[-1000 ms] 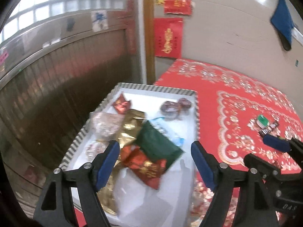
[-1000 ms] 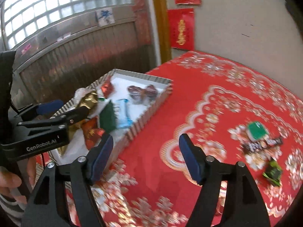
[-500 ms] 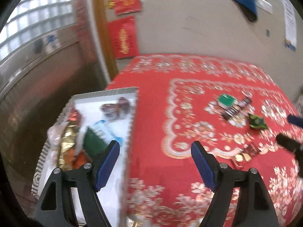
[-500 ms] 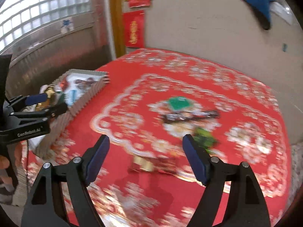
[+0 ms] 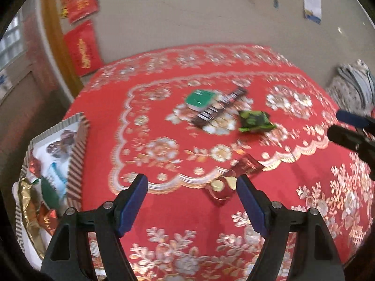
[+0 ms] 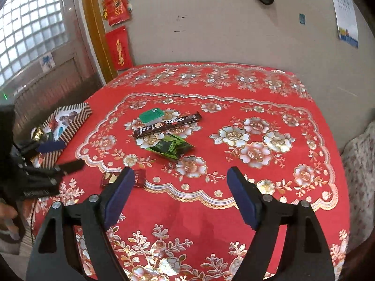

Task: Organize snacks
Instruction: 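Move both grippers back from the tray toward the remaining snacks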

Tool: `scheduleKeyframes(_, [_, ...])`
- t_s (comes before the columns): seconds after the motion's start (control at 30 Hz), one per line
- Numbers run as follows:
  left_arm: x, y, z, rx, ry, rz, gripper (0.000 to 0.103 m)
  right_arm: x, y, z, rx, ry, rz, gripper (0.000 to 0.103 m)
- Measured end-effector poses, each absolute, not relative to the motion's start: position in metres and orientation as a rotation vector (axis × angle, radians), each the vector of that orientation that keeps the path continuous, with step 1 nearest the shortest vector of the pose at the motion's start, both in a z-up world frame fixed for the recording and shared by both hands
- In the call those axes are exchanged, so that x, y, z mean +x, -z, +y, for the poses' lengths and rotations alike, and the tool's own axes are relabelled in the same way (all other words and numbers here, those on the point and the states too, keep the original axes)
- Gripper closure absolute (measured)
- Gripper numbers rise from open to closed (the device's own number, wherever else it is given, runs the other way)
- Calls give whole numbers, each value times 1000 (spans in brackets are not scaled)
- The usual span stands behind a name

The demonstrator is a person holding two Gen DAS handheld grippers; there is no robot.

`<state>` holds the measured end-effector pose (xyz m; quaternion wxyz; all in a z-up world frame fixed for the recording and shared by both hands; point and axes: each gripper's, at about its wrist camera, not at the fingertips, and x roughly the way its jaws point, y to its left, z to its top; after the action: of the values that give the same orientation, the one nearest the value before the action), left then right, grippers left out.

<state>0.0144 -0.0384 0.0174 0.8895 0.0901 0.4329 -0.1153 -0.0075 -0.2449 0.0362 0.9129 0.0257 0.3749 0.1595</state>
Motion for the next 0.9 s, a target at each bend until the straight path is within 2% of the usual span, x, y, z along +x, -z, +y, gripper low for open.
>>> scheduleKeyframes(0.2, [15, -11, -53, 219, 250, 921, 24, -14, -42, -247, 63, -325, 725, 21])
scheduleKeyframes(0.9, [21, -3, -61, 282, 346, 931, 24, -7, -30, -249, 49, -309, 757, 20])
